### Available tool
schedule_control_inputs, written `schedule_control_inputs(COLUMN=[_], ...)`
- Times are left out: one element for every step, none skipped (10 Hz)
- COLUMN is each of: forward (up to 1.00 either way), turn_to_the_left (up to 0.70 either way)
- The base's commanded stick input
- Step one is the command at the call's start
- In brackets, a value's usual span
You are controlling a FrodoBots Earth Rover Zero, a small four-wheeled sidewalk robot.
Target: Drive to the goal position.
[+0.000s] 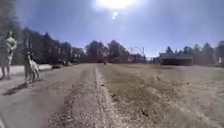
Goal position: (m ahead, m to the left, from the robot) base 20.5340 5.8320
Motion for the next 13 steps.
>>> schedule_control_inputs(forward=[0.68, 0.68, 0.68, 0.68, 0.68, 0.68, 0.68, 0.68, 0.68, 0.68, 0.68, 0.68, 0.68], turn_to_the_left=[0.03, 0.03, 0.03, 0.03, 0.03, 0.03, 0.03, 0.03, 0.03, 0.03, 0.03, 0.03, 0.03])
